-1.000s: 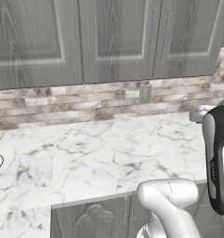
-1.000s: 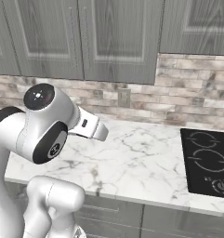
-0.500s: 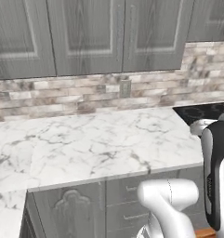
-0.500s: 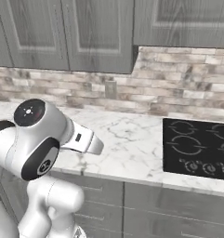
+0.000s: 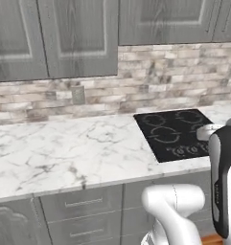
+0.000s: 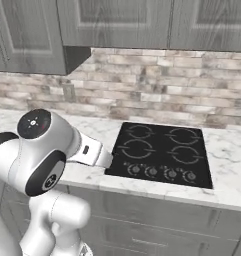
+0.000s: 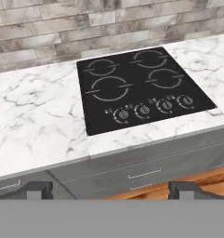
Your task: Close all open cabinet doors.
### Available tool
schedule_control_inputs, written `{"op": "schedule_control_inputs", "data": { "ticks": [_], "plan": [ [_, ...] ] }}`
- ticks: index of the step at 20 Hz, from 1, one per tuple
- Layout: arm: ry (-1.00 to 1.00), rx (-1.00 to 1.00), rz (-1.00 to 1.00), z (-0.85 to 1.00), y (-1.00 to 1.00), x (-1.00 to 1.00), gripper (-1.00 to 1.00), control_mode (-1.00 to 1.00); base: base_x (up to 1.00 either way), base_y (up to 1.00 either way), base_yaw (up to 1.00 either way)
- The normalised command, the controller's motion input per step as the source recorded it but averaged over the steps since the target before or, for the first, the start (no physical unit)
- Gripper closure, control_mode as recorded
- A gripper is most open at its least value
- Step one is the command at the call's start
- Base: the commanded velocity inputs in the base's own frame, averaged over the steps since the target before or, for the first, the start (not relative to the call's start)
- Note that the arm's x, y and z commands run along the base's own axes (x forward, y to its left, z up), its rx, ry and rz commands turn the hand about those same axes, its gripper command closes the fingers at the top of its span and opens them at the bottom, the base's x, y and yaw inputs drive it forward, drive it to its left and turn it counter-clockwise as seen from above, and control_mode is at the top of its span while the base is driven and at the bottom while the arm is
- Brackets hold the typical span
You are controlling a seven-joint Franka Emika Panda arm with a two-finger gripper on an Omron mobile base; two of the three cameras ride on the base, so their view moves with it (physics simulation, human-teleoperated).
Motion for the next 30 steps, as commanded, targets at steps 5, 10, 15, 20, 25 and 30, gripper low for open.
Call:
{"op": "schedule_control_inputs", "data": {
  "ticks": [5, 10, 15, 20, 25, 30],
  "plan": [
    [0.00, 0.00, 0.00, 0.00, 0.00, 0.00, -1.00, 1.00, -0.12, -1.00, 0.00],
    [0.00, 0.00, 0.00, 0.00, 0.00, 0.00, -1.00, 1.00, -0.26, -1.00, 0.00],
    [0.00, 0.00, 0.00, 0.00, 0.00, 0.00, -1.00, 1.00, -0.44, -1.00, 0.00],
    [0.00, 0.00, 0.00, 0.00, 0.00, 0.00, -1.00, 1.00, -0.63, -0.99, 0.00],
    [0.00, 0.00, 0.00, 0.00, 0.00, 0.00, -1.00, 1.00, -0.09, -0.96, 0.00],
    [0.00, 0.00, 0.00, 0.00, 0.00, 0.00, -1.00, 1.00, 0.14, -0.71, 0.05]
  ]
}}
